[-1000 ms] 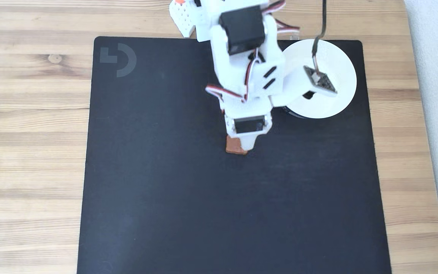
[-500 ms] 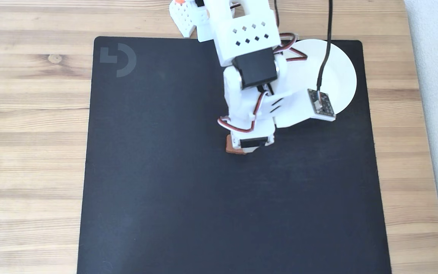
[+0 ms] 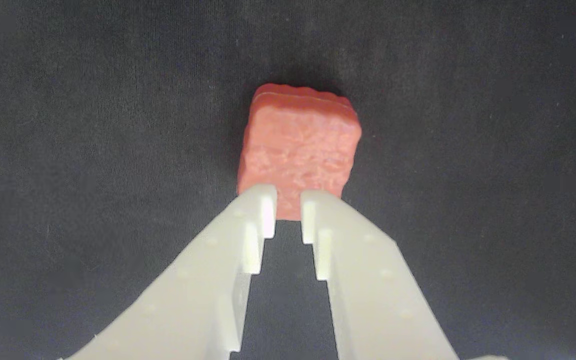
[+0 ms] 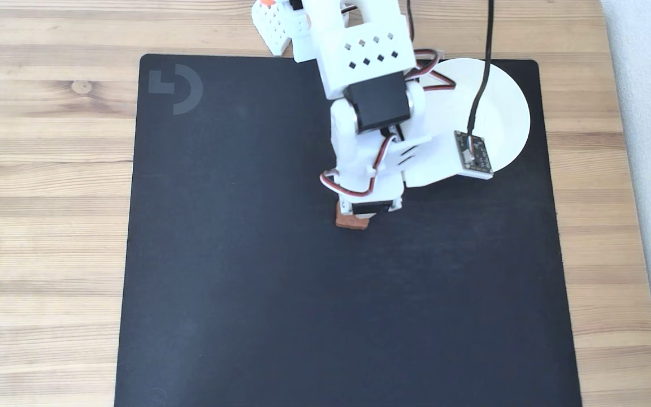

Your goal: Pick up the toy and place it on the plate

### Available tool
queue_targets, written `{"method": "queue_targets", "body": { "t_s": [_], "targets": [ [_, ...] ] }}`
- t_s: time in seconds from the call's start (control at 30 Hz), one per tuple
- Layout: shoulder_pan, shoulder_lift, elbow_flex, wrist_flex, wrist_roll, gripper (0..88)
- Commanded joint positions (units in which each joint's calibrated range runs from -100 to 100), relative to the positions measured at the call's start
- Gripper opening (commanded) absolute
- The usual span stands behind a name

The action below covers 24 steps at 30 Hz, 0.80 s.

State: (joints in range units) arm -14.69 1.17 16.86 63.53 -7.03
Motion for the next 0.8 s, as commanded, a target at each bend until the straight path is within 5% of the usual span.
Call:
{"method": "queue_targets", "body": {
  "t_s": [0.0,0.53,0.77],
  "targets": [
    [1.4,0.1,-2.2,0.3,-1.1,2.4],
    [2.9,0.2,-1.8,0.4,-14.5,2.6],
    [2.8,0.2,-1.8,0.4,-14.2,2.6]
  ]
}}
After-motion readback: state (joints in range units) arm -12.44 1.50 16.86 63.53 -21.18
